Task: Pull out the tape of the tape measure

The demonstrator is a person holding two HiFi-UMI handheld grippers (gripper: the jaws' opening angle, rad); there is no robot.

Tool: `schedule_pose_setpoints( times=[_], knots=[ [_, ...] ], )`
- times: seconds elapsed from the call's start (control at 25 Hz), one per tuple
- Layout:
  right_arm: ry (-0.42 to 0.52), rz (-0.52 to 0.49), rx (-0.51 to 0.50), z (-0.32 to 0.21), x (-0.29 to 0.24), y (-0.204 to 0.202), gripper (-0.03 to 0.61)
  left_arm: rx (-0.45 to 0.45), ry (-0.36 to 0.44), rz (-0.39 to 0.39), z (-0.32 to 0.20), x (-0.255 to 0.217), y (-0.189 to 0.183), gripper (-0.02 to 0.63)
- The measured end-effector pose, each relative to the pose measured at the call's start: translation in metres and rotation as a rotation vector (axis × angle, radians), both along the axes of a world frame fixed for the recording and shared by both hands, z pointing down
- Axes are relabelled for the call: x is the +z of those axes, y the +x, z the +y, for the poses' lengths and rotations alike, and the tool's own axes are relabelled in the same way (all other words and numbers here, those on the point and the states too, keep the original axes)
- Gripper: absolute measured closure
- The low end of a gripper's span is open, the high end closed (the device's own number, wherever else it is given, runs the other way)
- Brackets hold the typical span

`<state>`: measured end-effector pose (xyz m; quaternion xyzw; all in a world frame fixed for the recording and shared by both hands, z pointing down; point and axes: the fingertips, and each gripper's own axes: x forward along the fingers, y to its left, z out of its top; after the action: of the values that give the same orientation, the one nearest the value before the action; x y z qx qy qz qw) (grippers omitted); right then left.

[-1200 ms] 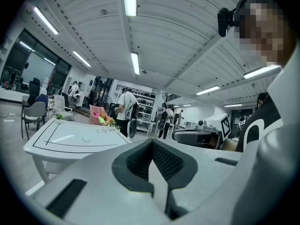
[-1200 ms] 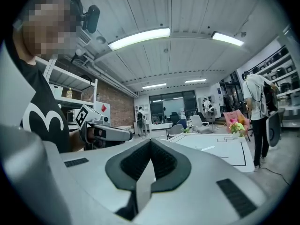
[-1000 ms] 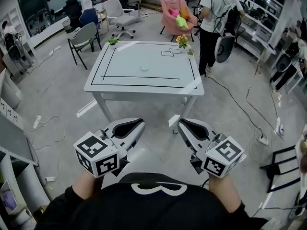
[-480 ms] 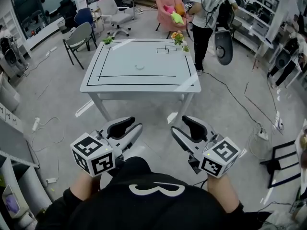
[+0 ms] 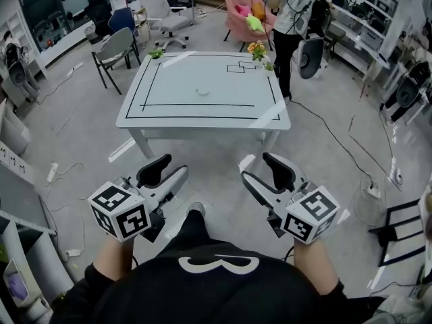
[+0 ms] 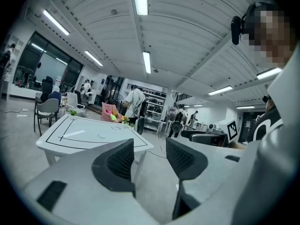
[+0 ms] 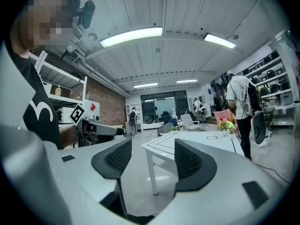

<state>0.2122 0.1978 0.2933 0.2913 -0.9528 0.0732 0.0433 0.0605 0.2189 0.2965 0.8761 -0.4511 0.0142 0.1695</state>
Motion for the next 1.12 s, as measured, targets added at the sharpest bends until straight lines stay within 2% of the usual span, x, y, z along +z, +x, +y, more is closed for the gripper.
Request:
schedule_pose_setpoints(
  times=[0.2,0.44,0.8,1.12],
  knots=[
    [-0.021,0.059,-0.014,-0.044,0.015,-0.031,0.31,-0.022,-0.019,0.0,-0.041,0.016,-0.03,0.407],
    [-0.072,0.081,-0.007,-0.134,0.033,-0.072,0.31,-0.031,-0.071,0.002,-0.132,0.039,-0.074,0.403],
    [-0.139,0.155,0.03,-0.264,0.06,-0.127,0.299,0.017,-0.156,-0.021,-0.277,0.069,-0.125,0.403],
    [-0.214,0.193,0.048,-0.347,0.091,-0.156,0.299,0.107,-0.209,-0.045,-0.369,0.101,-0.143,0.403]
  ],
)
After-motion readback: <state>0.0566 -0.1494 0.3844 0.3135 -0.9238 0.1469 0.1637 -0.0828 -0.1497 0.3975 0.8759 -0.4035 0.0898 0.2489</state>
